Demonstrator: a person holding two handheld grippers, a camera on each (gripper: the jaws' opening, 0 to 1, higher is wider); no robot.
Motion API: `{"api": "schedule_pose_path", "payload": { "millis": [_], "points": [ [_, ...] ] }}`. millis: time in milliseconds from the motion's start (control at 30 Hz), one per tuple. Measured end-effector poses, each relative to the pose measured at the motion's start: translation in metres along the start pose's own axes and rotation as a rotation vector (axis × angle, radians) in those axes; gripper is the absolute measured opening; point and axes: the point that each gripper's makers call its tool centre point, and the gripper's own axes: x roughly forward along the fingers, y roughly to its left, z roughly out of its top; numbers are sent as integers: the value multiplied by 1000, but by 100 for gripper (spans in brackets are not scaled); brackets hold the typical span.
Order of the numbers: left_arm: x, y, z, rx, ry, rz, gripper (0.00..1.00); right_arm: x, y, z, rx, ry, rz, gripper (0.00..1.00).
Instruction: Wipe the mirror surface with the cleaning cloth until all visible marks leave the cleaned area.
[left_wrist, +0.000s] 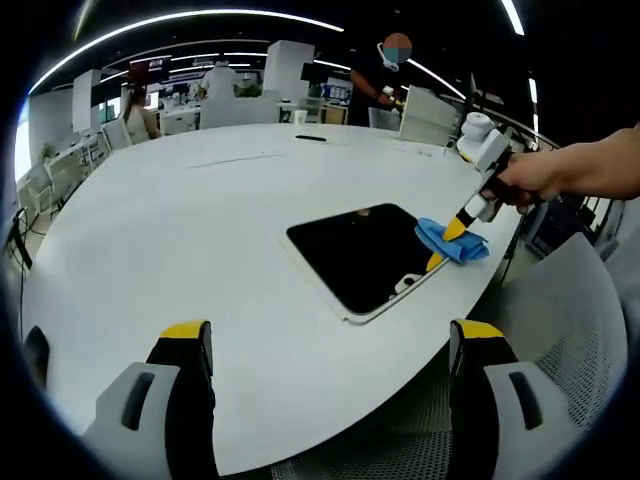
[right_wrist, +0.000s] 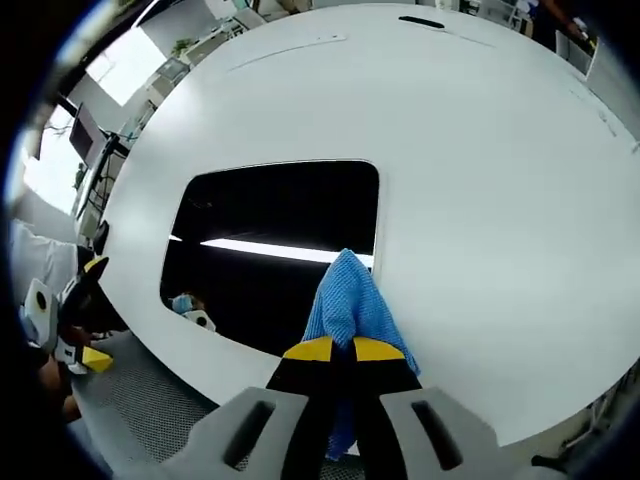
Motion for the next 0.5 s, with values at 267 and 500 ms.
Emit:
{"api": "schedule_pose_path", "payload": {
  "millis": [267, 500],
  "points": [
    [-1, -1, 0, -2, -1, -1, 98, 2, 5, 2, -10, -8, -23, 0],
    [0, 0, -1, -6, -1, -1, 98, 3, 13, 3, 4, -22, -36, 0]
  ]
}}
